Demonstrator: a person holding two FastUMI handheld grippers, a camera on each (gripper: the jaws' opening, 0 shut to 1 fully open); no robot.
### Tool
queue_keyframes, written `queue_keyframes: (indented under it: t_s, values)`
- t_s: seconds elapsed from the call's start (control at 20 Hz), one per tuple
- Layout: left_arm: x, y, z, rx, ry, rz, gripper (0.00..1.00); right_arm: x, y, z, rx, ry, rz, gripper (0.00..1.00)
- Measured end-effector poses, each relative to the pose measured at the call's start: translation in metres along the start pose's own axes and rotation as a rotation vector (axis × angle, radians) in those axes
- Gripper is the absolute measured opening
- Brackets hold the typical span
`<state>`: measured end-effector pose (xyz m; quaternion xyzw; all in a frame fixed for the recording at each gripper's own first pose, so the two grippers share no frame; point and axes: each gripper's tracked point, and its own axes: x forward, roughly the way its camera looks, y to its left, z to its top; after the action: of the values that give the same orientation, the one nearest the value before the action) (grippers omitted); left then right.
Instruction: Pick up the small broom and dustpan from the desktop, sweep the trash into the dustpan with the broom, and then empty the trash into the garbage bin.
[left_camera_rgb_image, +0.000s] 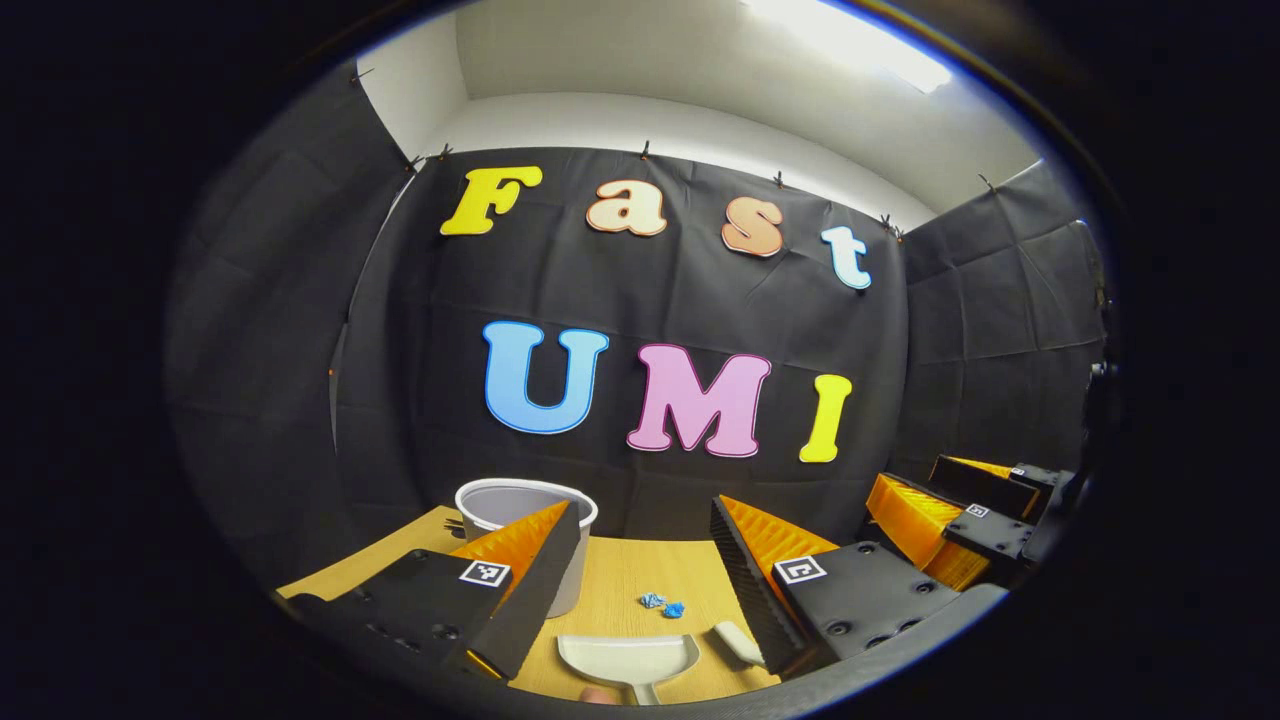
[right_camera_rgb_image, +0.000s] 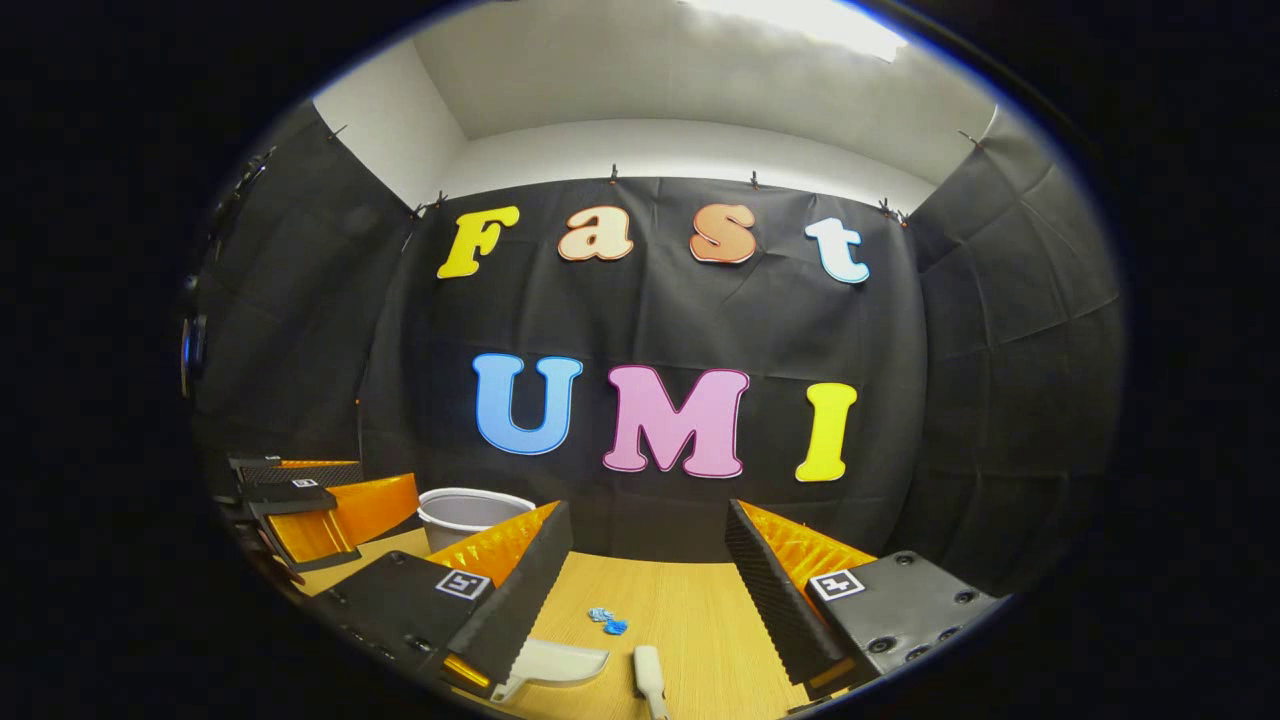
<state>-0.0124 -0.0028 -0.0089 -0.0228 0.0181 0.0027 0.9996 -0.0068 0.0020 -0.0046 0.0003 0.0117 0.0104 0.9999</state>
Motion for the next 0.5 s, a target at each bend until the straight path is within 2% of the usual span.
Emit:
queue_keyframes:
  t_s: [0.5]
  values:
    - [-0.0036,0.0042,0.0074,0.009,-0.036,0.0,0.78,-0.0007,0.0015,0.0014,-0.006,-0.005,0.007,0.99]
